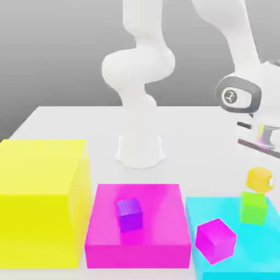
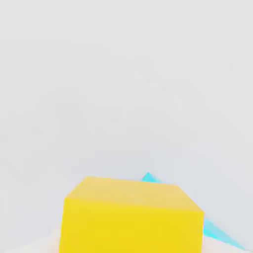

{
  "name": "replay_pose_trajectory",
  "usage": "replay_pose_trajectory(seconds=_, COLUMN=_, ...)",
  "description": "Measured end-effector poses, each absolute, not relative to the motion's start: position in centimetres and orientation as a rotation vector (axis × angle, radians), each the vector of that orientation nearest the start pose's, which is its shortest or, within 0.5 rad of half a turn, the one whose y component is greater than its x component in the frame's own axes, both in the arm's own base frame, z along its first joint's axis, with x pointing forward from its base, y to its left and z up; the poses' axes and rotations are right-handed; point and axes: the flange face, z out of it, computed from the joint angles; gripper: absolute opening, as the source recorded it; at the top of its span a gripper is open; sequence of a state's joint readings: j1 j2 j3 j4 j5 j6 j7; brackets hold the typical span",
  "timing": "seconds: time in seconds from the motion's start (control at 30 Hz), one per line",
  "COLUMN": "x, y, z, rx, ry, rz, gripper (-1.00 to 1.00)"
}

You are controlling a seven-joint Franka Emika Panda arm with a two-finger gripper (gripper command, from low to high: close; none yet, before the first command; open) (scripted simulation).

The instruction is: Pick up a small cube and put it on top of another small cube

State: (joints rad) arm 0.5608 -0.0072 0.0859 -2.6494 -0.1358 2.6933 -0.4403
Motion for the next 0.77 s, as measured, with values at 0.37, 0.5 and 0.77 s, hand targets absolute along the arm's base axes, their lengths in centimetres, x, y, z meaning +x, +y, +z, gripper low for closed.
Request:
replay_pose_trajectory(seconds=0.37, x=41.4, y=5.4, z=31.4, rx=-3.166, ry=-0.398, rz=-0.059, gripper=-1.00)
replay_pose_trajectory(seconds=0.5, x=40.8, y=-1.4, z=31.8, rx=-3.148, ry=0.089, rz=-0.014, gripper=-1.00)
replay_pose_trajectory(seconds=0.77, x=40.6, y=-2.3, z=26.1, rx=-3.135, ry=0.160, rz=0.002, gripper=1.00)
